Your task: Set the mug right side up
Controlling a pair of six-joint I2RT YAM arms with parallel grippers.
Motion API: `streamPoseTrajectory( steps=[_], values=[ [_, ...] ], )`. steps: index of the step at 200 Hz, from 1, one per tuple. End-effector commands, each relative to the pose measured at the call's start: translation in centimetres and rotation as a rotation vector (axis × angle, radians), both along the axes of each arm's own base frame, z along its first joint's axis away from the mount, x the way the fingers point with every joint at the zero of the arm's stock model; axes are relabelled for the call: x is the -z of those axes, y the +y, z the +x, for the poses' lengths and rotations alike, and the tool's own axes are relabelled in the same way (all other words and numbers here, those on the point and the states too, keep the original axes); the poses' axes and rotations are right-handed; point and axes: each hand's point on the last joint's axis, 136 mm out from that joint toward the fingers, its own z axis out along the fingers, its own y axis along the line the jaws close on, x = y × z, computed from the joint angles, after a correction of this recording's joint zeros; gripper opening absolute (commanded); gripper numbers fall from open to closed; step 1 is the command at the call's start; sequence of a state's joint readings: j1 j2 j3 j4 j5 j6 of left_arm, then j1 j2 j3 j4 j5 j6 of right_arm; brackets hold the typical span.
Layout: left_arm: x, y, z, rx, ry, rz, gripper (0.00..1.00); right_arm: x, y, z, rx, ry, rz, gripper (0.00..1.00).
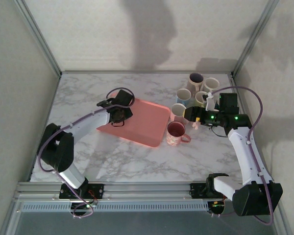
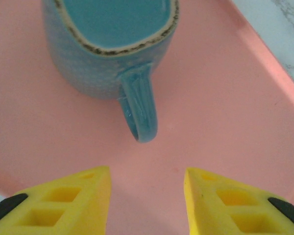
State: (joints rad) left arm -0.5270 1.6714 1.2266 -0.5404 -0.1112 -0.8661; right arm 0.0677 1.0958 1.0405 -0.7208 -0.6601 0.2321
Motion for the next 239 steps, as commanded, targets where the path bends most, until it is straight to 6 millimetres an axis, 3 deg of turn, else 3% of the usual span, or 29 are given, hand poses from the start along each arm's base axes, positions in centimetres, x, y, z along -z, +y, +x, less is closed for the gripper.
streamPoseTrajectory(
  steps=[1, 73, 151, 239],
  values=[
    [-0.2, 0.7, 1.1, -0.001, -0.005, 0.062, 0.42, 0.0, 0.1, 0.1, -0.01, -0.005, 0.018, 0.8],
    [1.9, 2.1, 2.4, -0.01, 0.035, 0.125, 0.4, 0.1, 0.1, 0.5, -0.01, -0.006, 0.012, 0.8],
    [3.4, 2.0, 3.8, -0.019, 0.065, 0.112, 0.41, 0.1, 0.2, 0.6, -0.012, 0.001, 0.017, 0.8],
    [4.4, 3.7, 3.1, -0.02, 0.097, 0.162, 0.19, 0.0, 0.2, 0.4, -0.011, -0.002, 0.018, 0.8]
  ],
)
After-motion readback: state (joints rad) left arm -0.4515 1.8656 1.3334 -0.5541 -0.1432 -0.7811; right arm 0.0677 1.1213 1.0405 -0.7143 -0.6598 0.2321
